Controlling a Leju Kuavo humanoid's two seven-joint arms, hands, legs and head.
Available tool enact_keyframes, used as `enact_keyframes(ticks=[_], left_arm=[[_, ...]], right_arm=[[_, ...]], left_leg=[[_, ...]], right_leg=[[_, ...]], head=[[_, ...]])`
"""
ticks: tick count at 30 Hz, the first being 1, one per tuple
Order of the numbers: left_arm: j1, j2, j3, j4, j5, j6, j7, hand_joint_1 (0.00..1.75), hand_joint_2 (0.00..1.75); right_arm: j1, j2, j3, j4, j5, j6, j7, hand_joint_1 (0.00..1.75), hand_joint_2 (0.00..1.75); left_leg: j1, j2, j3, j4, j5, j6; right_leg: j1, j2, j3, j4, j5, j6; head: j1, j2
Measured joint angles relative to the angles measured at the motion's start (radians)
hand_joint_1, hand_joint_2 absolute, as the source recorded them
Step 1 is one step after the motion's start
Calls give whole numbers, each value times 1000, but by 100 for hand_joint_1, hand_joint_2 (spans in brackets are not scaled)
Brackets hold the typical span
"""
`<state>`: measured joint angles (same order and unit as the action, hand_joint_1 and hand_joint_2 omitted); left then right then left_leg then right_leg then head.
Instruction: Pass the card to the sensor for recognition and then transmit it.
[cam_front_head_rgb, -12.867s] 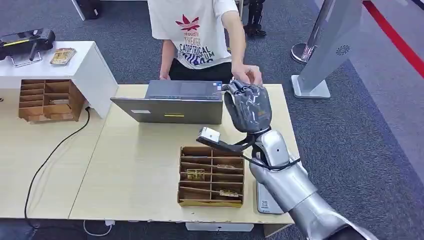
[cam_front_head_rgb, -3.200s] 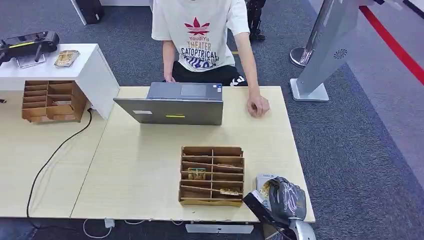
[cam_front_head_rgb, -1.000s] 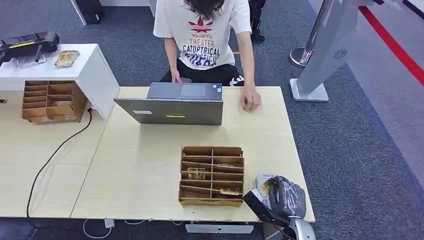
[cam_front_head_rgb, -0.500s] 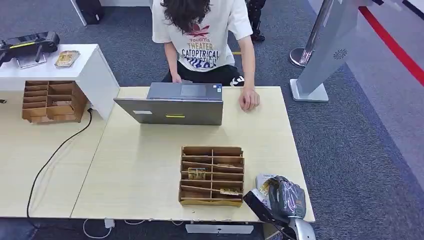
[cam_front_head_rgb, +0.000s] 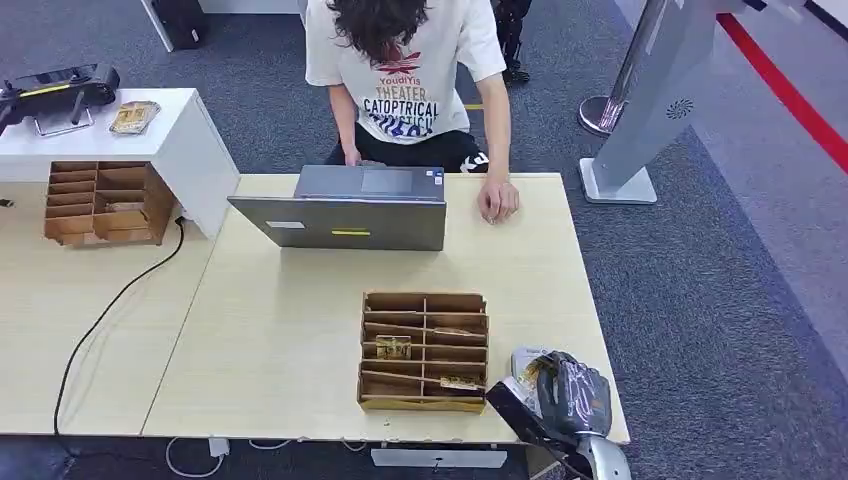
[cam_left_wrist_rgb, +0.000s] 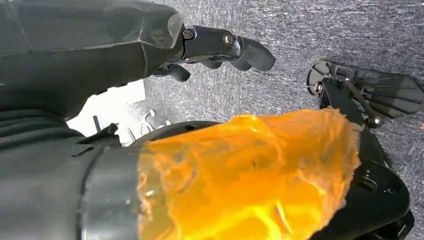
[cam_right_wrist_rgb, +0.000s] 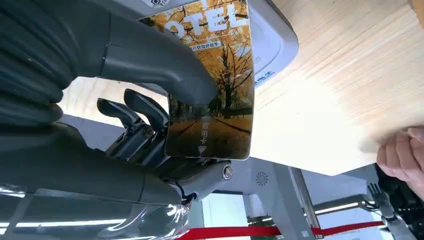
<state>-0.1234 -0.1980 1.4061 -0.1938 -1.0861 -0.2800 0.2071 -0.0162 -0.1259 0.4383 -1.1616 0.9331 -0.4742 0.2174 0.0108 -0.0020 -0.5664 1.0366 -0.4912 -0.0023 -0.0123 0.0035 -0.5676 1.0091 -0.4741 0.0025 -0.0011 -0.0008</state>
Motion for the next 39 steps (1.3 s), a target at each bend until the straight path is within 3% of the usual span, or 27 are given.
enact_keyframes(ticks=[39], left_arm=[[0,0,0,0,0,-1,0,0,0]], right_arm=[[-9,3,0,5,-10,4,-12,175,175]], left_leg=[[0,0,0,0,0,0]], right_leg=[[0,0,0,0,0,0]], head=[[0,0]])
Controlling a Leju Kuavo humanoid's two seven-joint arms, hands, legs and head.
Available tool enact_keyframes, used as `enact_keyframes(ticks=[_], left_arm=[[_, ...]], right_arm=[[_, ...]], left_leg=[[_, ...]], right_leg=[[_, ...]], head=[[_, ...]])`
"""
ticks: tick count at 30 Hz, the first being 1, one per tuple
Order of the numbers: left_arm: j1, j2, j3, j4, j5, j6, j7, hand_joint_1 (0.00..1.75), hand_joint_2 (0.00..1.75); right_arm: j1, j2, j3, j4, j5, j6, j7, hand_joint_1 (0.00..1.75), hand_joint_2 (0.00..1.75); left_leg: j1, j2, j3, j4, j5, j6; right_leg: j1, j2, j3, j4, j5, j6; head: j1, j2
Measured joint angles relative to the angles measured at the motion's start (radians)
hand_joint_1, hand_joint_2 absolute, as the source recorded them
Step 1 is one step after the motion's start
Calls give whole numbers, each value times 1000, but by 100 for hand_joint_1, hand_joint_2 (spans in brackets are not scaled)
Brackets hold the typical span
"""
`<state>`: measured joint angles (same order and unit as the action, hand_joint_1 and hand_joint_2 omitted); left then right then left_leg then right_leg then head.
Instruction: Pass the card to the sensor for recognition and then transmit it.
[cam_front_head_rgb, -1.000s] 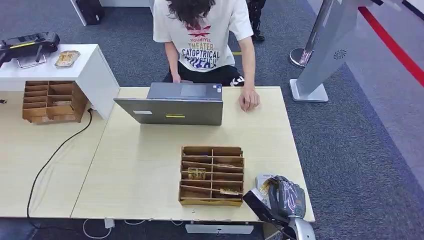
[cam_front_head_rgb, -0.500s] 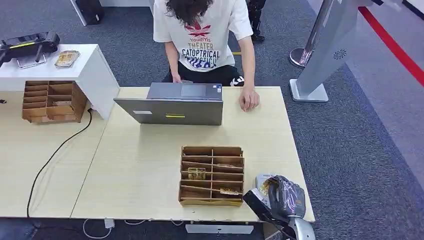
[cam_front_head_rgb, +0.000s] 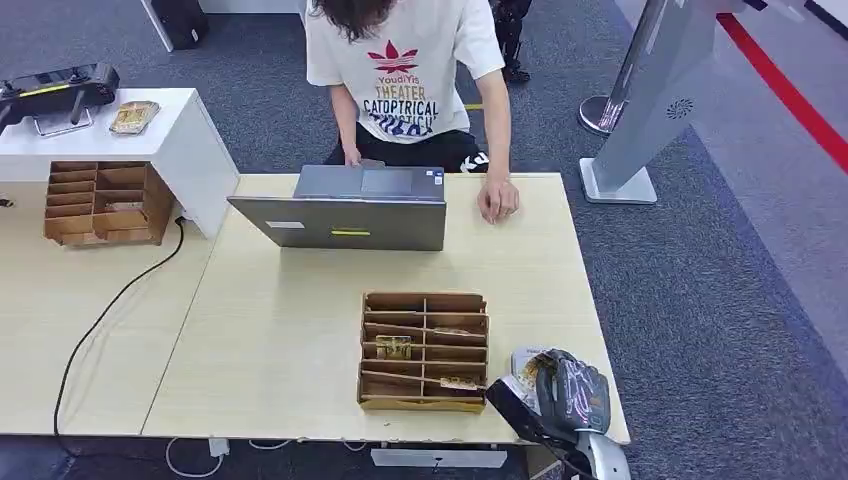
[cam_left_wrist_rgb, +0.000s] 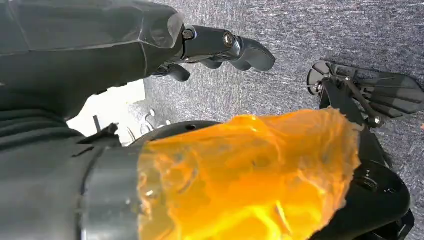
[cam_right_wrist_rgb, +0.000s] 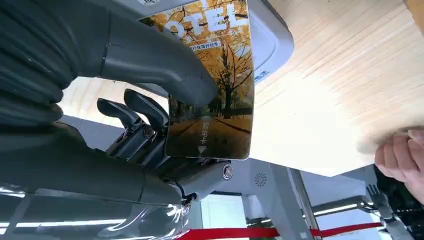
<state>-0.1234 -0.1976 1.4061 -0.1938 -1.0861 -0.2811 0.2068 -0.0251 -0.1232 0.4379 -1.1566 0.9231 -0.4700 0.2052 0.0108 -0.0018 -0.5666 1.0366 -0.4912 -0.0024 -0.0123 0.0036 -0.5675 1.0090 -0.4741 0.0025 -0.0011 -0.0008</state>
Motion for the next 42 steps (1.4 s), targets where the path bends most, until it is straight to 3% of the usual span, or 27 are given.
enact_keyframes(ticks=[2,5,7,13,14,17,22,28,34,42], left_arm=[[0,0,0,0,2,0,0,0,0],[1,0,0,0,8,3,0,0,0],[3,-1,0,0,8,9,-3,0,0],[4,-7,0,0,-1,20,-8,0,0],[4,-8,-1,0,-3,20,-8,0,0],[4,-11,-1,0,-6,21,-8,0,0],[4,-15,-2,0,-10,21,-9,0,0],[4,-16,-2,0,-10,21,-10,0,0],[4,-16,-6,0,-19,21,-10,0,0],[-4,-16,-34,0,-58,21,2,0,0]], right_arm=[[3,0,0,-5,-15,-21,-24,175,175],[37,10,-14,-49,-45,-114,-82,175,175],[72,30,-37,-110,-62,-194,-164,175,175],[176,195,-199,-356,-129,-200,-548,175,175],[189,224,-227,-392,-138,-200,-586,175,175],[214,275,-279,-459,-151,-200,-621,175,175],[248,351,-342,-538,-212,-199,-765,175,175],[269,403,-372,-604,-233,-199,-812,175,175],[264,418,-368,-623,-242,-199,-827,175,175],[169,407,-292,-613,-160,-198,-770,175,175]], left_leg=[[0,0,0,0,0,0],[0,-2,-3,0,0,0],[0,-2,-4,0,0,0],[0,-2,-7,-1,1,0],[0,-2,-7,-1,1,0],[0,-2,-8,-1,0,-2],[0,-2,-8,-1,0,-1],[0,-2,-8,-1,0,-1],[0,-2,-8,-1,0,-1],[0,-2,-9,-1,0,-2]], right_leg=[[0,0,0,0,0,0],[0,-1,-1,0,0,0],[0,-1,-2,0,0,0],[0,-1,-6,1,-1,-2],[0,-1,-6,1,-2,-2],[0,-1,-7,1,-2,-2],[0,-1,-7,1,-2,-2],[0,-1,-7,1,-2,-2],[0,-1,-7,1,-2,-2],[0,0,-7,1,-2,-2]], head=[[0,0],[0,0],[0,0],[0,0],[0,0],[0,0],[0,0],[0,0],[0,0],[0,0]])
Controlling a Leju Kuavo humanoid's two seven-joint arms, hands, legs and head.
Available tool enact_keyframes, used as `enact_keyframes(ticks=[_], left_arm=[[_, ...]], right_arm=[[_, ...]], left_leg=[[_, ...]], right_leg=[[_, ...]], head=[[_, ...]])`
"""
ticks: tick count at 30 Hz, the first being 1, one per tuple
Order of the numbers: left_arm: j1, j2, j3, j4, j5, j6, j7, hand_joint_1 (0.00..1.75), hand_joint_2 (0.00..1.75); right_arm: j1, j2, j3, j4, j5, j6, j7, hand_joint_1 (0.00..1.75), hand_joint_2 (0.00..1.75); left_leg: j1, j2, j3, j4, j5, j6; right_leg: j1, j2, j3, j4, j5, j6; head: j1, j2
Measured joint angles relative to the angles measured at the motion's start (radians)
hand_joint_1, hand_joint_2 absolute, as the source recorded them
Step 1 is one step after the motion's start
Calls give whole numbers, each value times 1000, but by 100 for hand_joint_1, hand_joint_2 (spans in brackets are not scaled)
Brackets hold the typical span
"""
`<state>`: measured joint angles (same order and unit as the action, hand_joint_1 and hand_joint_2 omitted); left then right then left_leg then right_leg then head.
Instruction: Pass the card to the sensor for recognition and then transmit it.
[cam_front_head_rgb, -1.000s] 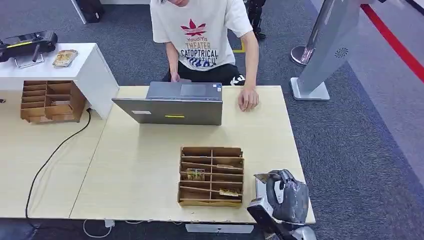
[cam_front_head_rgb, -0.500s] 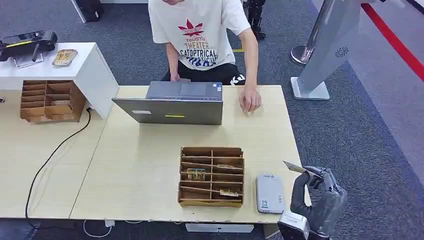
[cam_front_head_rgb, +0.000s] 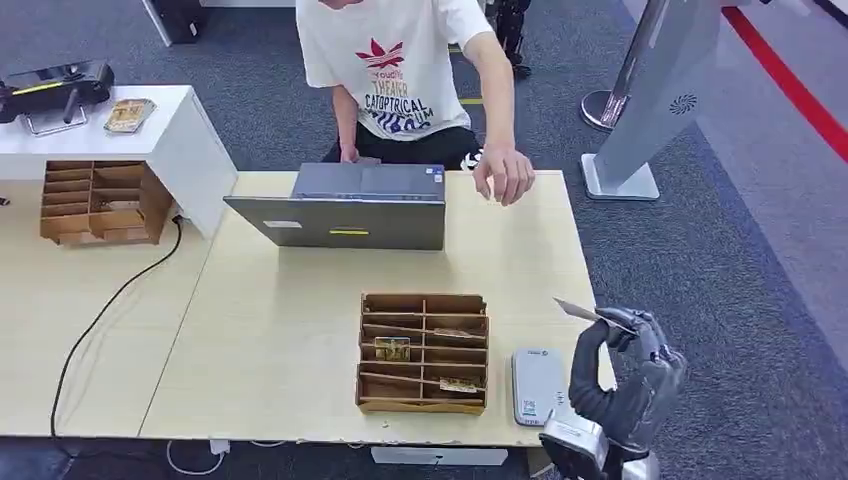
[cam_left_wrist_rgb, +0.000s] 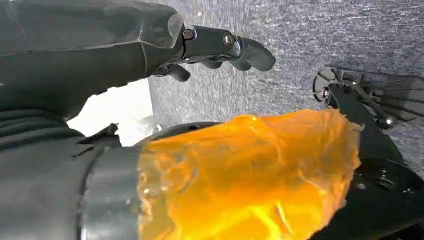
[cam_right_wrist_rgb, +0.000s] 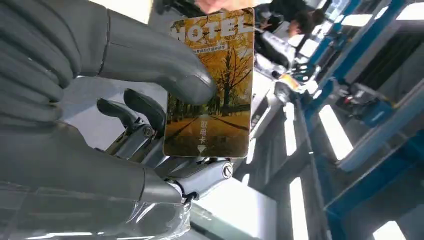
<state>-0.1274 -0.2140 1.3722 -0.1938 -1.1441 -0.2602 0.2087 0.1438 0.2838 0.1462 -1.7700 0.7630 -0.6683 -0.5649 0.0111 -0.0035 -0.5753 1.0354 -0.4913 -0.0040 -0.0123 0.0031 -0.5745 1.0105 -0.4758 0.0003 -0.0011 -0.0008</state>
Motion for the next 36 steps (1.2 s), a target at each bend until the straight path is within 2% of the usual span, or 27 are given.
enact_keyframes(ticks=[5,10,12,16,22,28,36], left_arm=[[-14,-3,-25,0,-30,0,23,0,0],[-20,-7,-40,0,-39,2,30,0,0],[-23,-8,-48,0,-51,1,35,0,0],[-38,-10,-70,0,-82,1,58,0,0],[-54,-17,-100,0,-112,-5,75,0,0],[-58,-19,-119,0,-122,-13,82,0,0],[-61,-19,-125,0,-128,-18,82,0,0]], right_arm=[[-130,-16,63,51,89,0,66,175,175],[-214,-19,94,88,107,0,106,175,175],[-270,-21,116,117,130,0,160,175,175],[-438,-24,178,232,209,0,309,175,175],[-644,-26,246,437,396,0,437,175,175],[-748,-27,275,584,477,0,492,175,175],[-814,-33,279,694,520,0,517,175,175]], left_leg=[[0,0,1,0,1,0],[0,0,0,0,1,0],[0,2,0,0,1,0],[0,2,1,0,2,-1],[0,1,0,0,3,-2],[0,1,0,1,3,-2],[0,1,0,1,3,-2]], right_leg=[[0,0,0,0,0,0],[0,0,0,1,0,0],[0,2,-1,1,1,-1],[0,2,-1,1,1,-1],[0,2,-1,1,2,-1],[0,1,-2,1,2,-1],[0,1,-2,1,2,-1]], head=[[0,0],[0,0],[0,0],[0,0],[0,0],[0,0],[0,0]])
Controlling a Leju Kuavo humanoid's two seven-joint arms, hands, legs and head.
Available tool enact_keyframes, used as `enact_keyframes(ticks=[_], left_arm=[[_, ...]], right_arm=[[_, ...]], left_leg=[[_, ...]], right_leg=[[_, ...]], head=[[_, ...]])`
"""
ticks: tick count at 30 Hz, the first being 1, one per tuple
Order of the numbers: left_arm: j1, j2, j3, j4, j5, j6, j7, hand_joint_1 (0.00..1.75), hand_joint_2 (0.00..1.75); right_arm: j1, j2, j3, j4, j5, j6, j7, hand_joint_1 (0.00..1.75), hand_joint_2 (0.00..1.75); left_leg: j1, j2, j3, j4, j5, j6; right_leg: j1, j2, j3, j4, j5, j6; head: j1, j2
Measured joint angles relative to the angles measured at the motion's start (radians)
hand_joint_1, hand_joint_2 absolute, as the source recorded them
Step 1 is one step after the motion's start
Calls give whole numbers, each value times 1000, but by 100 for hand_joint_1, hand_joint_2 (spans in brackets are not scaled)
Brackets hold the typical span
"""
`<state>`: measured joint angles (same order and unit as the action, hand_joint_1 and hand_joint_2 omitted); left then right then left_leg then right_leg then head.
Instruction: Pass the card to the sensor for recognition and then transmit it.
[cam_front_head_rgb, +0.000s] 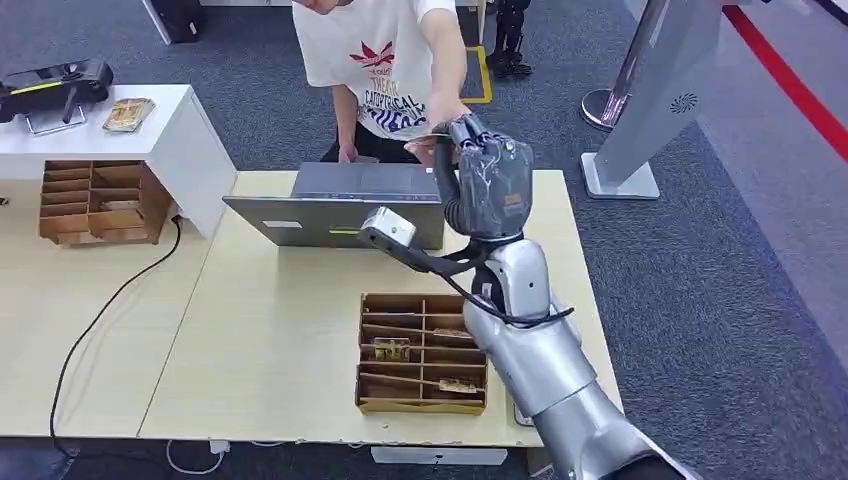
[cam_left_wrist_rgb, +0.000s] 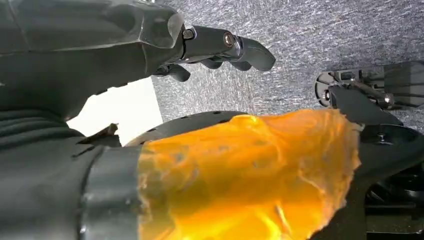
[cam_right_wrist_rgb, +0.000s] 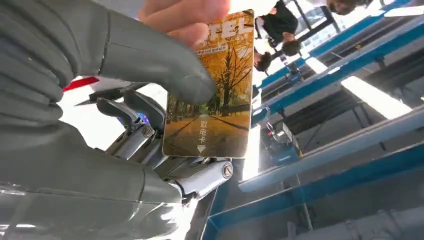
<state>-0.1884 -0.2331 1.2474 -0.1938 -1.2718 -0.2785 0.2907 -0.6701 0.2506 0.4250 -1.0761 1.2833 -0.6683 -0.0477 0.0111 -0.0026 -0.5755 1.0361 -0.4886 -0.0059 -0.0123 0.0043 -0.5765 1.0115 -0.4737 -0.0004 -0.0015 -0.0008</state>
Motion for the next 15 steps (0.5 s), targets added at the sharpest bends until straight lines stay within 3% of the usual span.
enact_keyframes(ticks=[4,5,6,7,15], left_arm=[[0,0,0,0,0,-1,0,0,0],[0,0,0,0,0,-2,0,0,0],[0,0,0,0,0,-2,-1,0,0],[0,0,0,0,0,-3,-2,0,0],[0,0,0,0,3,-3,-9,0,0]], right_arm=[[-2,-6,0,25,65,0,18,175,175],[-2,-9,0,29,85,0,23,73,175],[-2,-11,0,35,104,0,29,73,175],[-2,-13,0,40,113,0,36,0,175],[-4,-26,14,87,106,0,53,0,175]], left_leg=[[0,0,0,0,0,0],[0,0,0,0,0,0],[0,0,0,0,0,0],[0,0,0,0,0,0],[0,0,0,0,0,0]], right_leg=[[0,0,0,0,0,0],[0,0,0,0,0,0],[0,0,0,0,0,0],[0,0,0,0,0,0],[0,0,-1,0,0,0]], head=[[0,0],[0,0],[0,0],[0,0],[0,0]])
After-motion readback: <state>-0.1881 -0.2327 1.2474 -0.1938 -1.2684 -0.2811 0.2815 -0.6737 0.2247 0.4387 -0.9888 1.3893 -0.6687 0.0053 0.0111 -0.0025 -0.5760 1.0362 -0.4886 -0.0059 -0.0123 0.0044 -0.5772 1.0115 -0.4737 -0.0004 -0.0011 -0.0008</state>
